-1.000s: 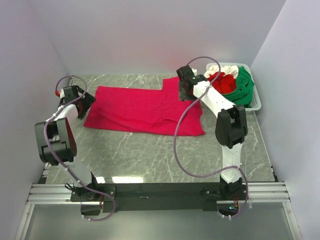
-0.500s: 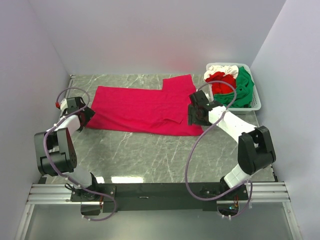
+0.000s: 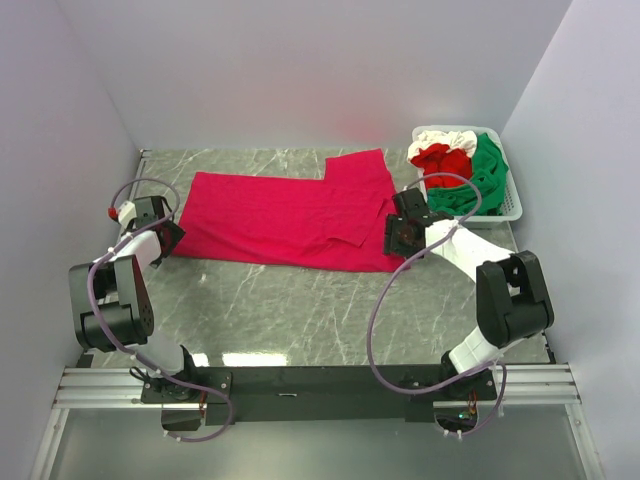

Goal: Fold and stack the t-shirts
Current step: Fold the tshirt

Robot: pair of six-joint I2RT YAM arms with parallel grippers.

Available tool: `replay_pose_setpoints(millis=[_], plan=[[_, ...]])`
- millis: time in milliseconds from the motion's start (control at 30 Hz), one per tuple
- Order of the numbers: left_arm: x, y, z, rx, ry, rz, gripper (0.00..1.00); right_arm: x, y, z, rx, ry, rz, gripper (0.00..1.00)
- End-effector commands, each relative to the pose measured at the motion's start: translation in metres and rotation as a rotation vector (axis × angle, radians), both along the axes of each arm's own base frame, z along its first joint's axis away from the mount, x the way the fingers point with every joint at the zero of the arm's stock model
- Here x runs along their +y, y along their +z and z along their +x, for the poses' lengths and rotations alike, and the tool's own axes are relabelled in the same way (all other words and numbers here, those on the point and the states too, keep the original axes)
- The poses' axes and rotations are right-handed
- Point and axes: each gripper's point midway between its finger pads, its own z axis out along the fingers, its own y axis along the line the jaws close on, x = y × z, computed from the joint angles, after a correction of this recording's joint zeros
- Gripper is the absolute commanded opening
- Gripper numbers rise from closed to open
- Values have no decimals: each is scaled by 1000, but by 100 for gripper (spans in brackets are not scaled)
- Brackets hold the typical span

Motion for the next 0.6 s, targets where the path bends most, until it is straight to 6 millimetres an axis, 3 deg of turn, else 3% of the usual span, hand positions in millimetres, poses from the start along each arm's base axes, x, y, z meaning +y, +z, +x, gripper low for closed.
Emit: replay_pose_setpoints(millis=[0, 133, 233, 367, 533, 567], plan=[[4, 0, 0, 15, -3, 29, 73, -3, -6, 6, -15, 2, 25, 60], [3, -4, -4, 26, -2, 29, 68, -9, -12, -1, 6, -6, 24, 46], [2, -7, -6, 31, -6, 22, 61, -13, -16, -7, 20, -11, 16, 29], [-4, -10, -4, 22, -29, -4, 47, -18, -20, -12, 37, -21, 10, 8], [-8, -13, 0, 18, -45, -22, 29, -31, -22, -15, 45, -52, -32, 0], [-9, -15, 0, 22, -49, -26, 20, -34, -23, -15, 47, -62, -37, 0]])
